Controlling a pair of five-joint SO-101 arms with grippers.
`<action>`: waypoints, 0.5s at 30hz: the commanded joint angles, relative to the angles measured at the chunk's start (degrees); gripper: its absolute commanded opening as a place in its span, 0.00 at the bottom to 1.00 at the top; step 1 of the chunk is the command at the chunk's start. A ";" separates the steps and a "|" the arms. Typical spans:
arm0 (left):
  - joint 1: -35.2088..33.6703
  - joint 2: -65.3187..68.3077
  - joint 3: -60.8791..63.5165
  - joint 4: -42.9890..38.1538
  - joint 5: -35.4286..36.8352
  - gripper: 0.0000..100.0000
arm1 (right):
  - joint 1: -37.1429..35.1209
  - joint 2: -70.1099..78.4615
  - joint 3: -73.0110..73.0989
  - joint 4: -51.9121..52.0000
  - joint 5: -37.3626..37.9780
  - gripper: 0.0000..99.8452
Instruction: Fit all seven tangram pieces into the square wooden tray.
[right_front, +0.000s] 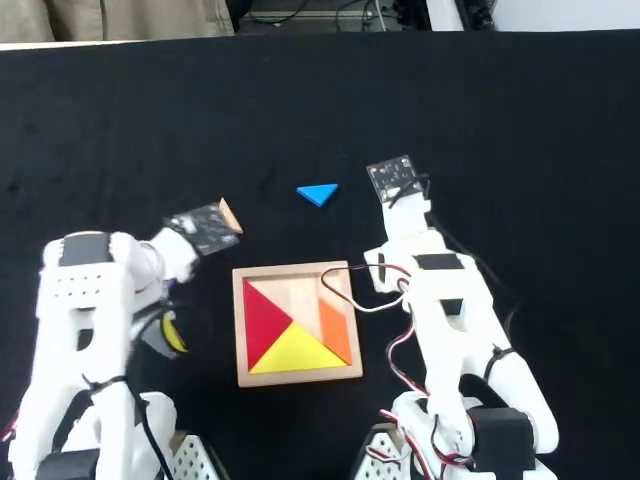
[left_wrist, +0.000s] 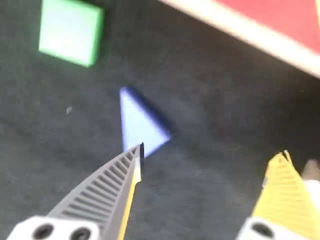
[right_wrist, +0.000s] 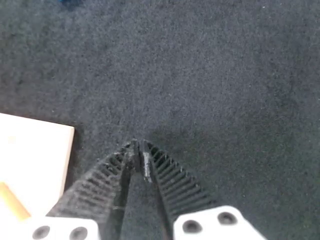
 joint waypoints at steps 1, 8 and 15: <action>-8.40 -0.26 -1.36 -7.47 -8.88 0.39 | -0.97 0.40 -0.57 -0.44 0.53 0.01; -9.19 0.26 6.81 -21.01 -15.03 0.39 | -0.97 0.40 -0.57 -0.44 0.53 0.01; -9.36 10.64 3.38 -24.88 -14.24 0.39 | -0.97 0.40 -0.57 -0.62 0.53 0.01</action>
